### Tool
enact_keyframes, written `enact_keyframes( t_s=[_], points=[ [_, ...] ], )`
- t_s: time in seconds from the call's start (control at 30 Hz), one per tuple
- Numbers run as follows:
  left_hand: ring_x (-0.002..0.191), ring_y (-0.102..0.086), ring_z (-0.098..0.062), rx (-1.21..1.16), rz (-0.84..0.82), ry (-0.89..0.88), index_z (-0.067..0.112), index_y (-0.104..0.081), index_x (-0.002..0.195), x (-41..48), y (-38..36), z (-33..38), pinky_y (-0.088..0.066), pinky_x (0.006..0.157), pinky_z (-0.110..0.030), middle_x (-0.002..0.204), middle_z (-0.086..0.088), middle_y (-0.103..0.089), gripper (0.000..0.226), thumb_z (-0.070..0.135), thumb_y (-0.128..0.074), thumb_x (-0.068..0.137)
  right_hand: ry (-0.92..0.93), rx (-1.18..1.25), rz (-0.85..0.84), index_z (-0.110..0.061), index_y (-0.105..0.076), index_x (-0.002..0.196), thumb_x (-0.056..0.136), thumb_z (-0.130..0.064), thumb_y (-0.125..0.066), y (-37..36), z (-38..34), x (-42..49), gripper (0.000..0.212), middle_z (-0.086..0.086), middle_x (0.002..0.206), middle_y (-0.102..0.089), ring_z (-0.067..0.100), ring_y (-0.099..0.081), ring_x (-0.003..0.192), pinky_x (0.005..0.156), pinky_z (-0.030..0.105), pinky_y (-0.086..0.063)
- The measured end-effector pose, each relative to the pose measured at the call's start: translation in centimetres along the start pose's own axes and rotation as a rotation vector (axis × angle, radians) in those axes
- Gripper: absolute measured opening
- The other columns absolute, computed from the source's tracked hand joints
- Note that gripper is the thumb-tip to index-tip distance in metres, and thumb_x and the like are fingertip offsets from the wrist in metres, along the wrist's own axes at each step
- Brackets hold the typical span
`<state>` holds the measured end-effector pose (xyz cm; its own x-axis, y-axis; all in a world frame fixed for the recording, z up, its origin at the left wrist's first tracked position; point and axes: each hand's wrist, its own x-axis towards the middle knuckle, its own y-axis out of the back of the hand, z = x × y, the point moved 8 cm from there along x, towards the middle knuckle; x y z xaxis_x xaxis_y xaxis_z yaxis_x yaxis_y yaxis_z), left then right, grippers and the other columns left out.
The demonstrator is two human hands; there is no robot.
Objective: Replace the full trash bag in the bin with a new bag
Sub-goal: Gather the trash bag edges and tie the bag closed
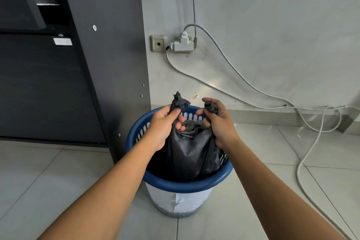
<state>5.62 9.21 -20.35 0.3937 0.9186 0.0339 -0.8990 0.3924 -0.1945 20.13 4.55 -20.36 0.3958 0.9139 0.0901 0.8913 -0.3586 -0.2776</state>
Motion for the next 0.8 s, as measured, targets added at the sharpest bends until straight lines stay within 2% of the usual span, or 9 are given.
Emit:
enact_keyframes(
  t_s=[0.1,0.17,0.2,0.33,0.43,0.53,0.67,0.73,0.8],
  points=[
    [0.038,-0.034,-0.002,0.058,-0.037,0.053,0.011,-0.055,0.078,0.1,-0.6,-0.5,-0.032,0.043,-0.016,0.063,0.000,-0.043,0.026,0.012,-0.040,0.099,-0.125,0.113,-0.073,-0.010,-0.040,0.095,0.094,-0.014,-0.037,-1.0,0.4,0.0,0.005,0.007,0.065,-0.049,0.010,-0.029,0.041,0.045,0.022,-0.026],
    [0.043,-0.034,-0.007,0.000,-0.093,0.131,0.008,-0.052,0.074,0.1,-1.1,-1.1,-0.028,0.048,-0.020,0.059,-0.001,-0.040,0.032,0.016,-0.033,0.099,-0.181,0.178,-0.146,-0.011,-0.039,0.082,0.091,-0.022,-0.028,-1.5,0.0,-0.1,0.018,0.009,0.066,-0.046,0.014,-0.030,0.049,0.054,0.025,-0.027],
    [0.047,-0.034,-0.010,-0.012,-0.106,0.141,0.006,-0.053,0.076,0.1,-1.1,-1.1,-0.028,0.050,-0.022,0.058,-0.001,-0.040,0.034,0.017,-0.031,0.099,-0.188,0.198,-0.161,-0.010,-0.039,0.083,0.091,-0.021,-0.024,-1.5,-0.1,-0.1,0.021,0.010,0.067,-0.046,0.015,-0.032,0.052,0.057,0.027,-0.029],
    [0.054,-0.038,-0.009,0.123,-0.052,0.025,0.008,-0.062,0.104,0.2,-0.3,-0.2,-0.034,0.052,-0.016,0.067,0.002,-0.050,0.024,0.008,-0.039,0.099,-0.136,0.184,-0.128,-0.003,-0.049,0.095,0.096,-0.007,-0.030,-0.4,-0.2,0.1,0.020,0.012,0.077,-0.053,0.013,-0.042,0.053,0.058,0.022,-0.041],
    [0.057,-0.045,-0.008,0.078,-0.014,0.009,0.009,-0.061,0.117,0.2,-0.2,-0.1,-0.037,0.047,-0.014,0.073,0.001,-0.057,0.027,0.002,-0.050,0.094,-0.081,0.218,-0.205,-0.001,-0.060,0.098,0.096,-0.002,-0.042,-0.8,-0.5,-0.3,0.018,0.008,0.077,-0.066,0.010,-0.062,0.059,0.062,0.021,-0.055],
    [0.050,-0.056,-0.007,0.046,0.112,0.026,0.004,-0.057,0.101,0.2,0.3,0.1,-0.039,0.042,-0.016,0.076,-0.005,-0.061,0.015,0.002,-0.062,0.087,-0.073,0.221,-0.308,-0.001,-0.061,0.102,0.089,-0.004,-0.051,-1.6,-0.7,-0.8,0.017,0.009,0.088,-0.072,0.016,-0.070,0.077,0.073,0.026,-0.058],
    [0.046,-0.059,-0.004,0.132,0.102,-0.012,0.006,-0.059,0.083,-0.1,0.0,0.6,-0.046,0.047,-0.017,0.068,-0.005,-0.065,0.013,0.009,-0.071,0.081,-0.088,0.174,-0.349,-0.004,-0.065,0.099,0.082,-0.012,-0.058,-2.3,-0.6,-0.7,0.020,0.008,0.094,-0.073,0.018,-0.070,0.084,0.083,0.030,-0.057],
    [0.048,-0.060,-0.004,0.168,0.066,-0.030,0.006,-0.061,0.082,-0.3,-0.3,0.9,-0.049,0.051,-0.017,0.069,-0.004,-0.065,0.009,0.010,-0.070,0.082,-0.073,0.140,-0.285,-0.006,-0.067,0.090,0.086,-0.008,-0.057,-2.1,-0.8,-0.4,0.011,0.006,0.083,-0.073,0.016,-0.069,0.073,0.074,0.028,-0.058],
    [0.057,-0.064,-0.004,0.190,-0.011,-0.025,0.009,-0.063,0.088,-0.6,-0.8,1.0,-0.052,0.060,-0.017,0.078,-0.003,-0.067,0.005,0.014,-0.064,0.087,-0.065,0.123,-0.192,-0.008,-0.066,0.081,0.091,-0.005,-0.054,-1.9,-0.9,-0.1,0.016,0.003,0.067,-0.070,0.014,-0.066,0.059,0.061,0.024,-0.057]
  ],
)
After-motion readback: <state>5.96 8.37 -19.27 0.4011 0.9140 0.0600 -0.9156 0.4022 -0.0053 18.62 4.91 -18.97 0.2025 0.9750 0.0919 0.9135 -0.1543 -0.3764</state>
